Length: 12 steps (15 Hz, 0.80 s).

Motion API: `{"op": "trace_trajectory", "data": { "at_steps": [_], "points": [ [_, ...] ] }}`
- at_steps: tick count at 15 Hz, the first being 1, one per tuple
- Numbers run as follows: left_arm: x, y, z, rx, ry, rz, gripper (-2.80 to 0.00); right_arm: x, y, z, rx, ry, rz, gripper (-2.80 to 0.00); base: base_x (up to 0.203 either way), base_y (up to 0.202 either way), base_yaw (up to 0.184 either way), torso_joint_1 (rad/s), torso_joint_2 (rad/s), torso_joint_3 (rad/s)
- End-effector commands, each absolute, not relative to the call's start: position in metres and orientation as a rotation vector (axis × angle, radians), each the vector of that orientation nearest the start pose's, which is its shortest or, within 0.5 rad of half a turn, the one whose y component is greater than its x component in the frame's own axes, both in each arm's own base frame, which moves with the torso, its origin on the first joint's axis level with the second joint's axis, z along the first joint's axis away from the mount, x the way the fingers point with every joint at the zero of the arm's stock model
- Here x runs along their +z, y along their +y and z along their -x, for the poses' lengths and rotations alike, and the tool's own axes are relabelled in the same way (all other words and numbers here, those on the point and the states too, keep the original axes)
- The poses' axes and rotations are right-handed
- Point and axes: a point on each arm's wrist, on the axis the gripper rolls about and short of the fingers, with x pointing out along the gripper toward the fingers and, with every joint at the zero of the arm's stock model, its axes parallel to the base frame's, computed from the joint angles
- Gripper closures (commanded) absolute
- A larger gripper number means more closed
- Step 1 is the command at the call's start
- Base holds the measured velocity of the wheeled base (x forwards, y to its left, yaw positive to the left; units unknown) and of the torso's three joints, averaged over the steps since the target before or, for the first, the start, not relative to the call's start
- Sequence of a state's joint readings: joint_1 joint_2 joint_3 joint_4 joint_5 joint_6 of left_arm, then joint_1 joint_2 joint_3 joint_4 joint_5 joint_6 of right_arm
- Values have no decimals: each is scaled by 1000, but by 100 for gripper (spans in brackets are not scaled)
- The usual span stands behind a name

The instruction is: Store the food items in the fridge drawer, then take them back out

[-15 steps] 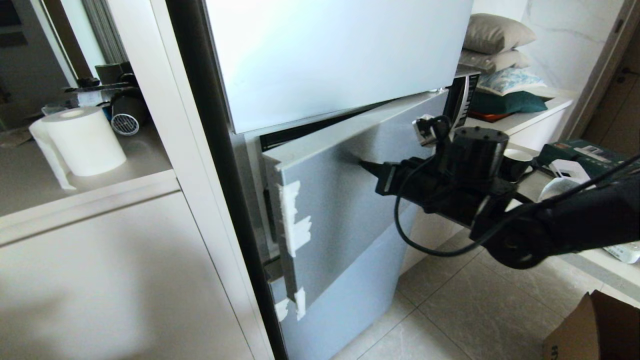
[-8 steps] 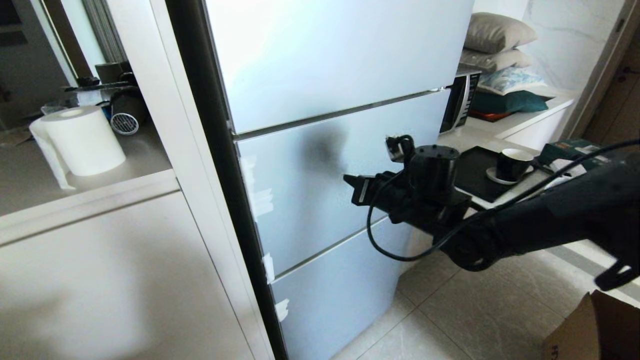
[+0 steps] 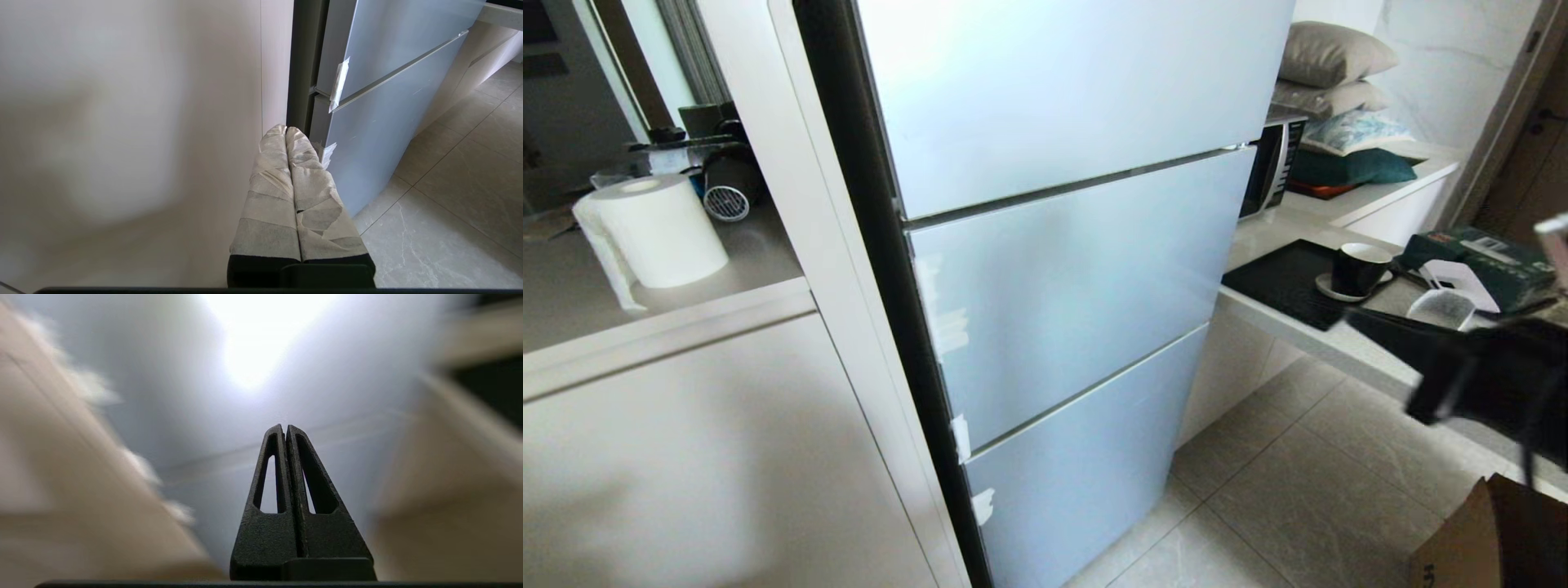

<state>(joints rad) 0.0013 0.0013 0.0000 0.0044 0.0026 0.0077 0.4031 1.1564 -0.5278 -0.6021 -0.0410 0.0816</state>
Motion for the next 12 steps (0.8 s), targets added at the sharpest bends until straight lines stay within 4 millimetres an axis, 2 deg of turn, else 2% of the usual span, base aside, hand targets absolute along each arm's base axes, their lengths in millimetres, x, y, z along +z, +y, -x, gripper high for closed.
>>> {"op": "trace_trajectory", "data": {
  "at_steps": [1, 2, 4, 6, 9, 12],
  "points": [
    [75, 0, 23, 5, 6, -8, 0, 210, 13, -49, 248, -36, -13, 0, 0, 0, 0, 0, 0, 0],
    [75, 0, 23, 5, 6, -8, 0, 186, 5, -25, 216, -23, 17, 0, 0, 0, 0, 0, 0, 0],
    [75, 0, 23, 5, 6, -8, 0, 131, 0, 5, 144, 10, 65, 0, 0, 0, 0, 0, 0, 0],
    [75, 0, 23, 5, 6, -8, 0, 102, -1, 23, 98, -50, 80, 0, 0, 0, 0, 0, 0, 0],
    [75, 0, 23, 5, 6, -8, 0, 75, 1, 23, 48, 1, 64, 0, 0, 0, 0, 0, 0, 0],
    [75, 0, 23, 4, 6, -20, 0, 75, 1, 23, 48, 3, 61, 0, 0, 0, 0, 0, 0, 0]
  ]
}}
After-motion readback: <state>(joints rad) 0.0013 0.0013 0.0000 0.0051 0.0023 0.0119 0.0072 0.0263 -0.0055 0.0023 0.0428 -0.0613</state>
